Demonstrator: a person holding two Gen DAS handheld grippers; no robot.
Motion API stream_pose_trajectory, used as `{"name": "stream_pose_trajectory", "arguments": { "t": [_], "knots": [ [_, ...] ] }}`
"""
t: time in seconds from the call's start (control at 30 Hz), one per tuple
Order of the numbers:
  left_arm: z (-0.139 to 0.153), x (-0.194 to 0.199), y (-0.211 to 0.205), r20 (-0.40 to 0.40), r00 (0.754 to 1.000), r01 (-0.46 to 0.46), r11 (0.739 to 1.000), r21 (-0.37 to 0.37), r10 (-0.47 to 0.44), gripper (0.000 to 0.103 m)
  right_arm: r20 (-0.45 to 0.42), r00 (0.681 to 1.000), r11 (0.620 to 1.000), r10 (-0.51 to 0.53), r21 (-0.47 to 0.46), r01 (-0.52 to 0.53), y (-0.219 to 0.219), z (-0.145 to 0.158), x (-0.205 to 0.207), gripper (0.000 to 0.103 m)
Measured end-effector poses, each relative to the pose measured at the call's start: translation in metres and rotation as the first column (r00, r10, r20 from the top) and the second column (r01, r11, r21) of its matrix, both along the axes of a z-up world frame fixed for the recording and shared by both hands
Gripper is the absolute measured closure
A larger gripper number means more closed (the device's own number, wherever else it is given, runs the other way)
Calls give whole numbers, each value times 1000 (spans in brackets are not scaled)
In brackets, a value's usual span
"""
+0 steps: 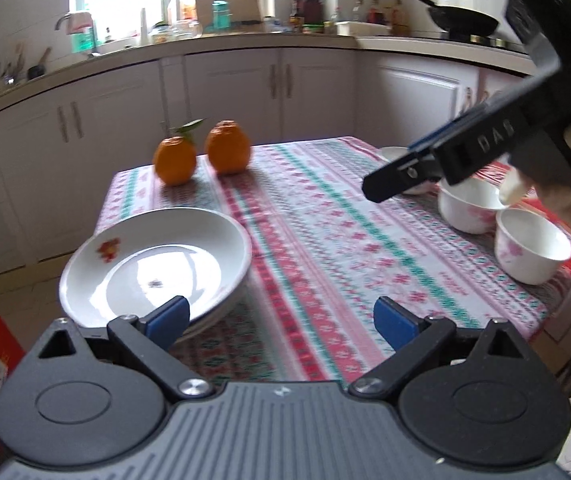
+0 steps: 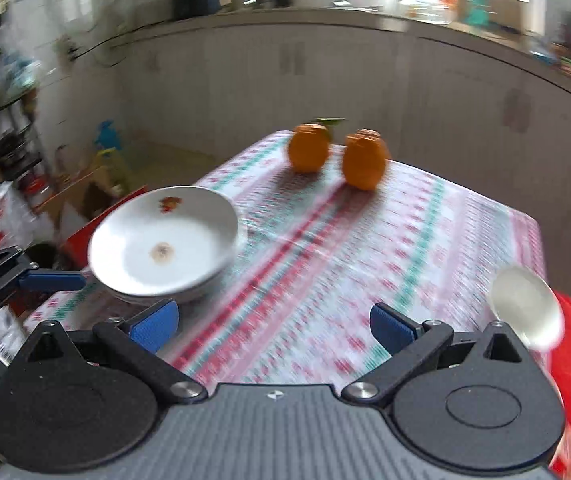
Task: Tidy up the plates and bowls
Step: 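Withdraw the right gripper from the stack while moving the left gripper toward the bowls, then grasp the rim of a white pink-flowered bowl with the left gripper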
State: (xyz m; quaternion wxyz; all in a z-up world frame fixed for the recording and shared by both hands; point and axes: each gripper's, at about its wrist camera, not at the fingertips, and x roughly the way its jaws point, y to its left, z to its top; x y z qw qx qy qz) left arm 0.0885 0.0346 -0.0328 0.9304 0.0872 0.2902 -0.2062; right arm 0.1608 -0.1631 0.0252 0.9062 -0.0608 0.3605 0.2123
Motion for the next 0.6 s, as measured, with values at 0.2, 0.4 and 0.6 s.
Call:
{"name": "stream_pose_trajectory", "arguments": {
  "t": [0.2,0.4,0.6],
  "knots": [
    [-6,-2,-29,-17,998,66,998,-3,-66,5,75,988,990,-134,-44,137,-31,-16,-45,0],
    [-6,1,-64,-36,989,144,990,10,-144,5,133,964,967,-230,-76,241,-64,-28,-91,0],
    [-2,10,-106,-41,969,245,970,5,-244,5,185,928,932,-323,-109,346,-98,-36,-127,0]
  ]
}}
